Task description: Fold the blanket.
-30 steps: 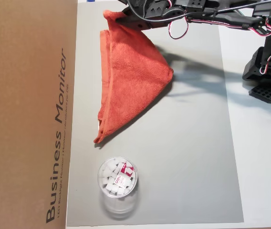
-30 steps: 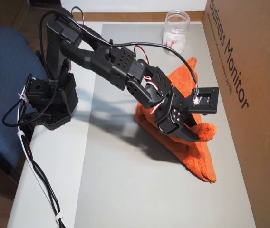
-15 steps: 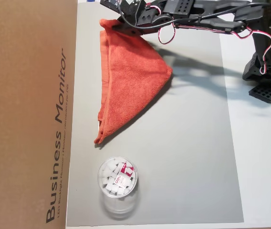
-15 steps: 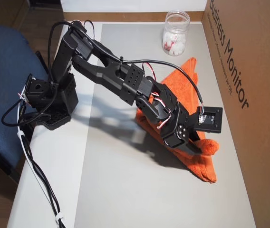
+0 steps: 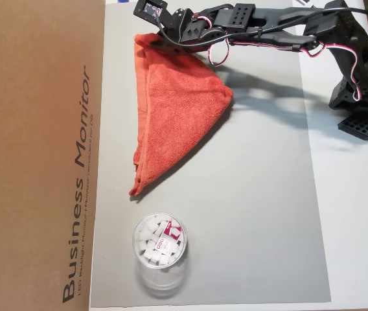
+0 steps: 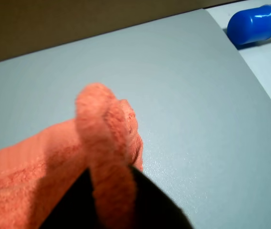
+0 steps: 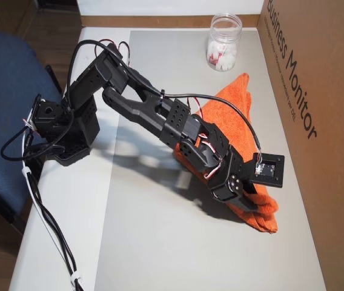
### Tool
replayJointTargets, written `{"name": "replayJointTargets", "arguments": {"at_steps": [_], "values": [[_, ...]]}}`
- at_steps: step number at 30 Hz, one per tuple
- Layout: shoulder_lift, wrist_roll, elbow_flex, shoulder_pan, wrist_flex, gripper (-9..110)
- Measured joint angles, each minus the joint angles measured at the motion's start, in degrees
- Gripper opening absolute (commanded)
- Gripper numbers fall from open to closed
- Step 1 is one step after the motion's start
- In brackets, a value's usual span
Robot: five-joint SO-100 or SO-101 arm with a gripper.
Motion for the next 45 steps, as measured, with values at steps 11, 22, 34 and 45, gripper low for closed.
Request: {"name": "replayJointTargets", "arguments": {"at_steps": [11, 22, 34, 45], "values": [[-0.53, -0.26, 0.00, 0.09, -4.22, 15], [-0.62, 10.63, 0.00, 3.96, -4.04, 14], [-0.26, 24.70, 6.33, 6.42, -4.04, 10], [9.84, 24.70, 14.77, 8.44, -4.04, 10]]}}
